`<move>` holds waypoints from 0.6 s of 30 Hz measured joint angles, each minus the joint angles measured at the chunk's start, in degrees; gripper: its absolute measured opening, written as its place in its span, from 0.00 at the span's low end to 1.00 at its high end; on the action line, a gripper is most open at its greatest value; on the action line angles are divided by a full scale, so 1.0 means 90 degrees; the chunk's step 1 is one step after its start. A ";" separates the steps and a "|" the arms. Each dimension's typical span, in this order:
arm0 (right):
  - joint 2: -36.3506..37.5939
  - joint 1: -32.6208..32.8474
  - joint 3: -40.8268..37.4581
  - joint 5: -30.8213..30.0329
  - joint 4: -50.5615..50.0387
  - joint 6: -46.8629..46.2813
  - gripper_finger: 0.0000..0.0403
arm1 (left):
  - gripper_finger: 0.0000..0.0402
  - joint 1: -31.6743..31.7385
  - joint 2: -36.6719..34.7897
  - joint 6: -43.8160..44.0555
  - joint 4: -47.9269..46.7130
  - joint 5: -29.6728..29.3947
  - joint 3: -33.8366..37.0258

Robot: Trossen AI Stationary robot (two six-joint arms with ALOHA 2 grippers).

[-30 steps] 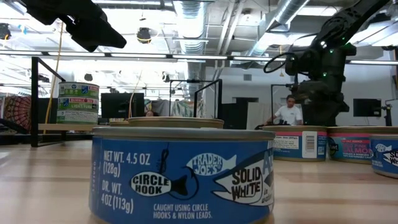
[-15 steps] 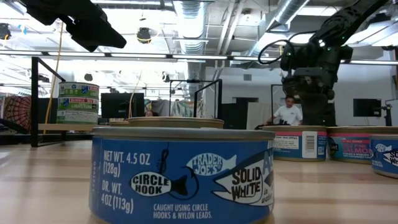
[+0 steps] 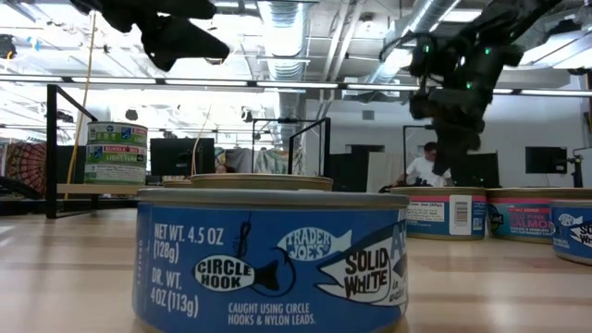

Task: Stack canned seafood by type on shelf
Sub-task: Put the blue pink tuna can on the shelf

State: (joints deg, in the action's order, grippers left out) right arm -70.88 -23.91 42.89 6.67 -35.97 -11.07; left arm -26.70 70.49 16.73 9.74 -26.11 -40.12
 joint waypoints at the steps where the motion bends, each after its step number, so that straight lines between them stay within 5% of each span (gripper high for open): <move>1: 0.0051 0.0183 0.0020 -0.0185 -0.0006 0.0130 0.14 | 0.61 -0.0001 -0.0002 -0.0060 -0.0004 -0.0024 -0.0006; 8: 0.0179 0.1234 0.0027 -0.0437 -0.0083 0.1042 0.30 | 0.61 0.0007 -0.0003 -0.0254 -0.0281 -0.0124 -0.0007; 18: 0.0021 0.1789 0.0282 -0.0605 -0.0484 0.1258 0.87 | 0.61 0.0007 -0.0001 -0.0455 -0.0456 0.0069 -0.0012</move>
State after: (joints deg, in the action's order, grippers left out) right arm -70.70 -7.81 45.43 1.23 -40.32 0.25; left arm -26.63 70.48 12.63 5.63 -25.50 -40.23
